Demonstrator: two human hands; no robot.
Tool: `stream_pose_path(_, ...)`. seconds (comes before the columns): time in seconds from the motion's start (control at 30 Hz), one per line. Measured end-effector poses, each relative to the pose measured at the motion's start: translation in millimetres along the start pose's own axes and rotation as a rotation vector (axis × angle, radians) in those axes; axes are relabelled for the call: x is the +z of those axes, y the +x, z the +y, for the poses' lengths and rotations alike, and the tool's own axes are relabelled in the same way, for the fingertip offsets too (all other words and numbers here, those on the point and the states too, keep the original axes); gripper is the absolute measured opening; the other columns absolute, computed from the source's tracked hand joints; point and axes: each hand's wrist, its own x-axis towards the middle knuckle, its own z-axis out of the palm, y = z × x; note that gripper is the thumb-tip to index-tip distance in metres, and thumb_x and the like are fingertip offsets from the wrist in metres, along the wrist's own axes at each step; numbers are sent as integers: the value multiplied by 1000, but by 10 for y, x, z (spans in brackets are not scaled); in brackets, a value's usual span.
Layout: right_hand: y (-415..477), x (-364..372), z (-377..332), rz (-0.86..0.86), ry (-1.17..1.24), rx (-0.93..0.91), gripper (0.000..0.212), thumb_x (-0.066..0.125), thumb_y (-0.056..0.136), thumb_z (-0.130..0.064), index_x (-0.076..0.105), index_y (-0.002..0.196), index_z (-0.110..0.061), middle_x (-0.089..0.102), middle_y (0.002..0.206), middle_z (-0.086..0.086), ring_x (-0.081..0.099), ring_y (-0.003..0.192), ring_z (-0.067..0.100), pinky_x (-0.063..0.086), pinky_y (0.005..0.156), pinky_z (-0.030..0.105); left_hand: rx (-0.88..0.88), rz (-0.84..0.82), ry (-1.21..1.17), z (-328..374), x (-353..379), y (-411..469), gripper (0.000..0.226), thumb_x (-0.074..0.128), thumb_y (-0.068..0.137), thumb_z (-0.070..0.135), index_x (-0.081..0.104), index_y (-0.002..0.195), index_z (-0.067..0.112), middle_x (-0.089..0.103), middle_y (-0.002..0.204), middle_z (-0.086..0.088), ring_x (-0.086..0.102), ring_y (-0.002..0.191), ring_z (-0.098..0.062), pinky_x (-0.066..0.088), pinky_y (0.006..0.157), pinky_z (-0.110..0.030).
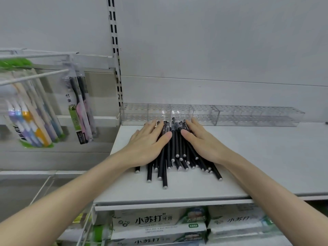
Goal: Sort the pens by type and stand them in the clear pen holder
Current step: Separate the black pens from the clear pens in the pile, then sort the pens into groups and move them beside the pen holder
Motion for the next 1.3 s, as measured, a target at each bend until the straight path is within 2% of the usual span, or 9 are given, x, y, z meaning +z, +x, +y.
stream_pose_path(0.13,28,17,14,53,-9,-18,61,31,101,-43,8,152,-20,1,161,-6,1,147,6,4,120,35,-6,70,-2,-36,8,25,65,17,96,58,1,151,28,0,160,4,-5,146,-12,0,119,-40)
stream_pose_path(0.3,57,24,43,58,-52,17,59,30,100,-46,16,152,-21,8,161,-4,5,147,12,8,120,42,-14,37,20,-20,13,13,61,17,97,56,6,151,30,0,160,4,-5,146,-14,0,118,-39)
stream_pose_path(0.43,20,7,-8,125,-85,4,54,33,101,-43,28,148,-17,25,156,1,22,144,19,18,116,43,37,110,-30,14,-32,-3,58,22,98,52,21,149,25,17,157,3,9,145,-13,8,117,-37)
stream_pose_path(0.5,2,-28,-46,172,-84,-10,48,36,100,-40,39,141,-15,39,148,2,35,135,21,26,111,38,64,164,-50,42,-88,-12,52,26,99,48,34,144,22,31,151,2,21,139,-15,16,111,-34)
stream_pose_path(0.6,-19,-118,-82,240,-82,-15,40,43,98,-35,50,130,-12,50,137,3,44,125,17,31,94,24,118,213,-22,82,-211,14,44,34,99,43,45,135,19,44,141,2,33,131,-16,25,104,-31)
stream_pose_path(0.73,-69,-331,-114,294,-158,-28,37,50,96,-31,55,126,-10,55,132,5,49,121,19,33,91,25,261,275,83,200,-367,95,37,44,97,37,52,125,15,53,130,-1,42,123,-17,30,100,-29)
stream_pose_path(0.87,-166,-626,-129,305,-208,-31,32,57,92,-29,61,118,-11,61,125,4,53,115,19,38,87,25,340,281,167,516,-471,146,36,47,95,37,54,122,15,59,123,-3,50,115,-20,39,98,-36)
stream_pose_path(1.1,-659,-1285,63,446,-326,-63,33,57,92,-28,57,122,-14,57,128,3,50,119,19,38,91,29,461,336,256,1271,-463,79,44,49,92,44,52,126,17,59,121,-1,49,117,-20,38,99,-41)
stream_pose_path(1.3,-1369,-1866,656,494,-396,-55,33,54,93,-29,56,122,-15,58,126,2,50,116,19,41,94,35,478,404,282,2120,25,-131,61,32,82,57,52,125,19,60,118,1,50,114,-22,37,98,-40)
